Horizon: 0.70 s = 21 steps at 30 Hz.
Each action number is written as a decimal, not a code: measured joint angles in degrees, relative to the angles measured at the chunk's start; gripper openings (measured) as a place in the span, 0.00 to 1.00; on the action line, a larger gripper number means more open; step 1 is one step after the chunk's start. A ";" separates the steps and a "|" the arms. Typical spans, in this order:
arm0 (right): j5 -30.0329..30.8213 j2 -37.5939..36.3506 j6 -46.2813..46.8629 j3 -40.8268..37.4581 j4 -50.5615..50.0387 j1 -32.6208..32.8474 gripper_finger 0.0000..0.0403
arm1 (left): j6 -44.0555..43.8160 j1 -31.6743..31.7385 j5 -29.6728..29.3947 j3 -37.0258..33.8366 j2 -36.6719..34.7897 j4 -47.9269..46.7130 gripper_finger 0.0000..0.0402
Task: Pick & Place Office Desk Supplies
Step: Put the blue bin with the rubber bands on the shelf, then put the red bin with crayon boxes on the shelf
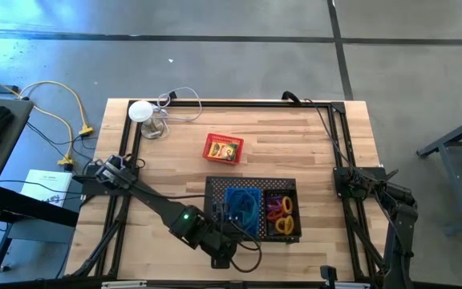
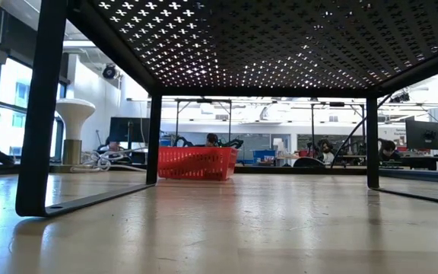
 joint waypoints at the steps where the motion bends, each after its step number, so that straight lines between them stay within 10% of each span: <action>1: 0.00 0.00 0.01 0.00 0.02 0.00 0.21 | -0.57 0.14 0.05 0.00 0.02 0.31 0.06; 21: 0.01 0.00 0.02 0.00 0.02 0.04 0.21 | 2.71 -0.02 0.06 -0.09 -0.09 11.50 0.27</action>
